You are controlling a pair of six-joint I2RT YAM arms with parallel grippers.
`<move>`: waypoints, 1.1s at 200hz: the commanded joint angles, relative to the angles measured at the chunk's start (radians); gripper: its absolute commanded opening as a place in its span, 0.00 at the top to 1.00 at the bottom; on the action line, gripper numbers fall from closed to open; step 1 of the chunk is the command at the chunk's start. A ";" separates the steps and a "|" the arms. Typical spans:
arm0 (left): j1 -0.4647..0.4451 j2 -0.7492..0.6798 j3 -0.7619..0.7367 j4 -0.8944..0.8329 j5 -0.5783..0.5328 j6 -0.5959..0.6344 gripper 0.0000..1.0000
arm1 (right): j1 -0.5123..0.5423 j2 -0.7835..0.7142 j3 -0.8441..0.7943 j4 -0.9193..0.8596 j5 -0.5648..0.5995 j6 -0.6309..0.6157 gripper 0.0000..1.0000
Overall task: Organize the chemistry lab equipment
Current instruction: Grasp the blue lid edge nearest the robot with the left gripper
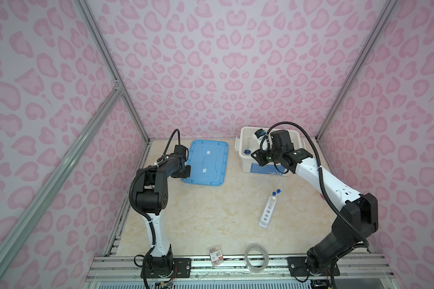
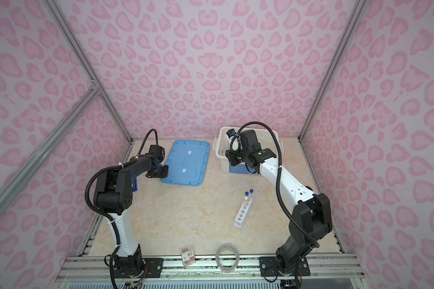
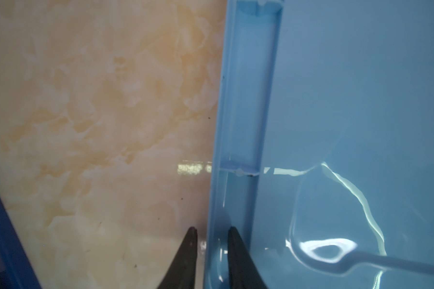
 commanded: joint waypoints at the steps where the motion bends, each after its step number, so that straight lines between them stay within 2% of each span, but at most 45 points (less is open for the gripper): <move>1: 0.000 0.021 0.006 -0.022 -0.004 0.007 0.79 | -0.003 0.010 -0.009 0.025 0.003 0.002 0.73; 65: -0.003 0.008 -0.003 -0.020 -0.008 0.014 0.96 | -0.005 0.028 -0.008 0.023 0.004 0.011 0.73; 110: 0.000 -0.062 -0.013 -0.031 -0.001 0.022 0.96 | -0.002 0.033 -0.009 0.019 0.003 0.024 0.73; 158: 0.007 -0.212 -0.024 -0.051 0.009 0.025 0.96 | 0.009 0.039 -0.020 0.021 -0.002 0.040 0.74; 191: 0.012 -0.321 -0.028 -0.080 0.007 0.028 0.96 | 0.015 0.050 -0.018 0.036 -0.052 0.064 0.73; 220: 0.015 -0.428 -0.029 -0.120 0.006 0.035 0.96 | 0.015 0.057 -0.017 0.064 -0.118 0.094 0.69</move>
